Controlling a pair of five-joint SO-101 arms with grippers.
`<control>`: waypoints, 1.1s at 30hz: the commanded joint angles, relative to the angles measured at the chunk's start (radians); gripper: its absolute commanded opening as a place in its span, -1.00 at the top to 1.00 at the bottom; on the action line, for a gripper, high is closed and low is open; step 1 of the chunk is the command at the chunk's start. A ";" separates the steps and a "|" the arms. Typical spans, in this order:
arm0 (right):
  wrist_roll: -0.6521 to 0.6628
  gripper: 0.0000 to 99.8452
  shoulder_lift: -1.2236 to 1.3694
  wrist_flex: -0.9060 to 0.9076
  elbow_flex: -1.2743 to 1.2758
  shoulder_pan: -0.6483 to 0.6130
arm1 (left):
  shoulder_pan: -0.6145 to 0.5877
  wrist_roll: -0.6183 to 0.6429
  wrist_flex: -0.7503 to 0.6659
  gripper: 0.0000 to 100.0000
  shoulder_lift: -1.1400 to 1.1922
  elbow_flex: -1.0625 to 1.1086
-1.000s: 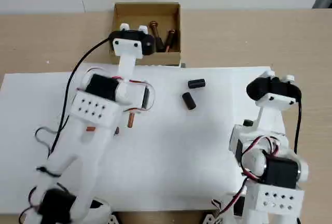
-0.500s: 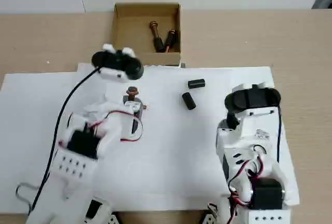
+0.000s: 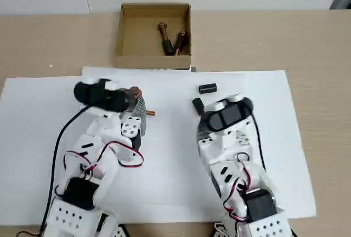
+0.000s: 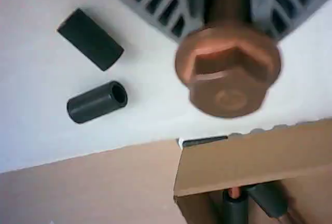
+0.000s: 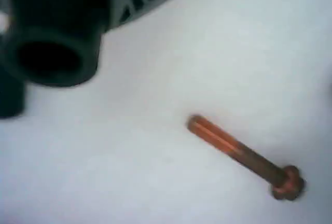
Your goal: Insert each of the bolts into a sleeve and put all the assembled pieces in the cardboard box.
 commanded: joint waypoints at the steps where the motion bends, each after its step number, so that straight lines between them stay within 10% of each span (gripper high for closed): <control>1: 0.011 0.99 -0.030 -0.114 0.038 -0.067 | 0.006 0.037 -0.064 0.99 -0.104 0.044; 18: 0.216 1.00 -0.255 -0.232 0.313 -0.303 | 0.017 0.397 -0.087 0.99 -0.479 0.153; 33: 0.233 1.00 -0.252 -0.252 0.273 -0.317 | 0.137 0.405 -0.084 0.99 -0.479 0.220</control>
